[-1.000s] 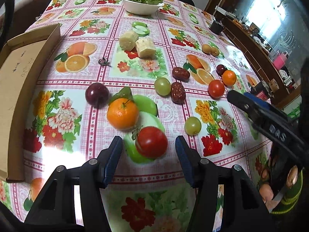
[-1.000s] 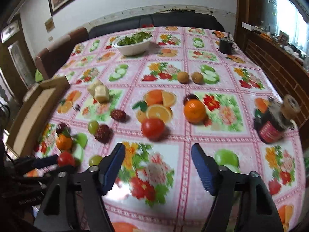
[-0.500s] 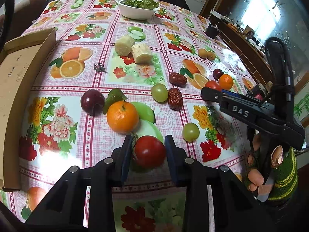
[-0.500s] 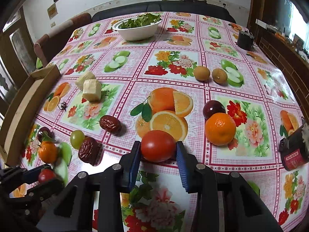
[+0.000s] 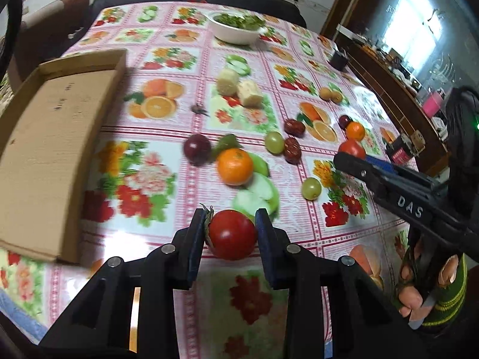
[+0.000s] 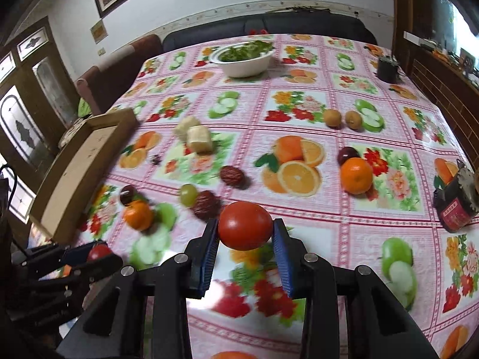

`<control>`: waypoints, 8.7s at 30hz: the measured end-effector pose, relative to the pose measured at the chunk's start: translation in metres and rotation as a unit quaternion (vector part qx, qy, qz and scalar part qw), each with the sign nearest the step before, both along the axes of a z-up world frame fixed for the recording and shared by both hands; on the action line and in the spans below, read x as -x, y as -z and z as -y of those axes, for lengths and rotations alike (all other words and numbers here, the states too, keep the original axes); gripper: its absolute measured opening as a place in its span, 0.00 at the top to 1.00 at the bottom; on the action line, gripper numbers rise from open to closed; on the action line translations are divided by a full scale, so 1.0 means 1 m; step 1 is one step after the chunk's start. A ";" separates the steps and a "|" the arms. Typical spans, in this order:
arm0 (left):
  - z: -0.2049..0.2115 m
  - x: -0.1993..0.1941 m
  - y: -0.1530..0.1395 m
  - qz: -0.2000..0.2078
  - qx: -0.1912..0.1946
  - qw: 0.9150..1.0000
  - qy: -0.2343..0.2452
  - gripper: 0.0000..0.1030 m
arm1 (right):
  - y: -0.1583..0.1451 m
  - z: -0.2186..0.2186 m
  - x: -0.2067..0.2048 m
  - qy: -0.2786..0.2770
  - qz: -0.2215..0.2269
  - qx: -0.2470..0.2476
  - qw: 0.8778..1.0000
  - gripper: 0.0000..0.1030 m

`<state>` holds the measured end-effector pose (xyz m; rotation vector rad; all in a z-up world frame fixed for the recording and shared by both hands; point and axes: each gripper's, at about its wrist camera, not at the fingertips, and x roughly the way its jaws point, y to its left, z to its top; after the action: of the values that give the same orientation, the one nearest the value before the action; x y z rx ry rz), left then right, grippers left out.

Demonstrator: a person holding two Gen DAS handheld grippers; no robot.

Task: Organize fruits
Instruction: 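Carry the tomato in the left tool over the cardboard tray while the right tool carries its tomato, then open the left tool to drop its tomato in the tray while the right tool releases its tomato, then move both tools back over the fruit on the tablecloth, then grasp a mandarin orange with the left tool while the right tool grasps another orange, then carry the orange in the left tool to the tray while the right tool carries its orange, then open the left tool to set its orange in the tray while the right tool releases its orange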

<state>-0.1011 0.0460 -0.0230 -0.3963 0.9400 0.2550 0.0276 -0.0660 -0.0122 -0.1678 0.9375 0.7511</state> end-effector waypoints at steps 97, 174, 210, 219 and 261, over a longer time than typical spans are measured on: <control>-0.045 0.015 -0.012 -0.011 -0.031 0.996 -0.084 0.45 | -0.015 -0.011 0.048 0.019 0.046 -0.015 0.999 0.27; -0.029 -0.002 -0.032 0.018 -0.053 0.998 -0.013 0.70 | -0.062 -0.031 0.020 -0.027 -0.027 -0.095 0.995 0.64; -0.125 0.044 -0.037 -0.019 -0.124 0.979 -0.163 0.69 | -0.088 -0.133 0.066 -0.133 -0.102 -0.122 0.978 0.65; -0.146 0.053 -0.032 -0.031 -0.134 0.973 -0.184 0.69 | -0.074 -0.157 0.070 -0.147 -0.098 -0.105 0.979 0.65; -0.232 0.071 0.013 -0.073 -0.062 0.965 -0.243 0.65 | 0.018 -0.281 0.132 -0.270 -0.064 0.036 0.960 0.64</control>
<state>-0.1721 0.2782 -0.0363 -0.4955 0.9545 0.7967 -0.1046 0.2146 -0.0307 -0.4545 1.0562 1.2429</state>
